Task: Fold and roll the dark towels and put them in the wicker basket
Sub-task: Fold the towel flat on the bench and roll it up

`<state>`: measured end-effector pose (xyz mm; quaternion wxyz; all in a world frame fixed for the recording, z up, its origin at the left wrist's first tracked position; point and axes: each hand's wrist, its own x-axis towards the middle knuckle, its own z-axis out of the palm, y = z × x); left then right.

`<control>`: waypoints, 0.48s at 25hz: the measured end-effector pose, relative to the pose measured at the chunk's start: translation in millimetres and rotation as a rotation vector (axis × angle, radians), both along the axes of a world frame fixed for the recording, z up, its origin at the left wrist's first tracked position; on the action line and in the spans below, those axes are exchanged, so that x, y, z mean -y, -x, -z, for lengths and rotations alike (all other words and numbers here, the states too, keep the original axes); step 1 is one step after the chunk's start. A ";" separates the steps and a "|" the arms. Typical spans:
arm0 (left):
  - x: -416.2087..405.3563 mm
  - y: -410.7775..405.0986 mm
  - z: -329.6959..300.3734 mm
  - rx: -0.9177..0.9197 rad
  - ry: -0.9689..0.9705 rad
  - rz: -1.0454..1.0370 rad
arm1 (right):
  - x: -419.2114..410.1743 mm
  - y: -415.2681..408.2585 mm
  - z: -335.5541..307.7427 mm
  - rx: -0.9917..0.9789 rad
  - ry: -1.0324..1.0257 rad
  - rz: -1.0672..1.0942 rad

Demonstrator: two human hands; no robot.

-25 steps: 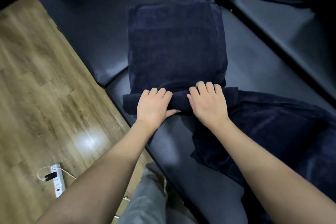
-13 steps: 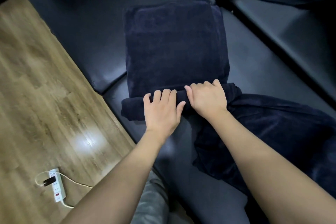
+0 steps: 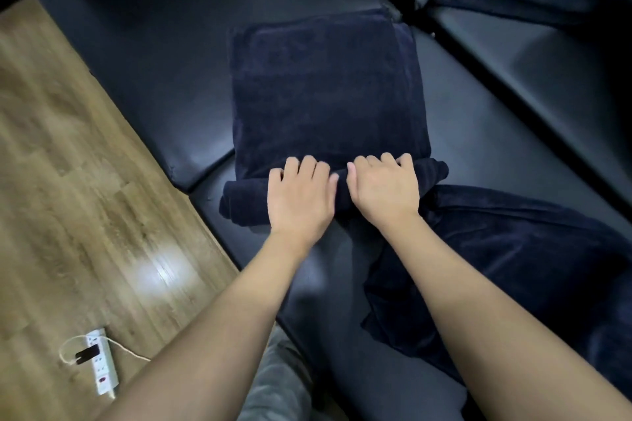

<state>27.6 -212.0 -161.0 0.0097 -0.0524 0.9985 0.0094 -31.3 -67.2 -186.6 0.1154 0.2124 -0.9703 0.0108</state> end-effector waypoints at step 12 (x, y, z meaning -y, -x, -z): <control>9.5 56.4 -1.7 0.192 -0.002 -0.009 | 3.0 -5.8 9.9 -0.060 0.085 0.002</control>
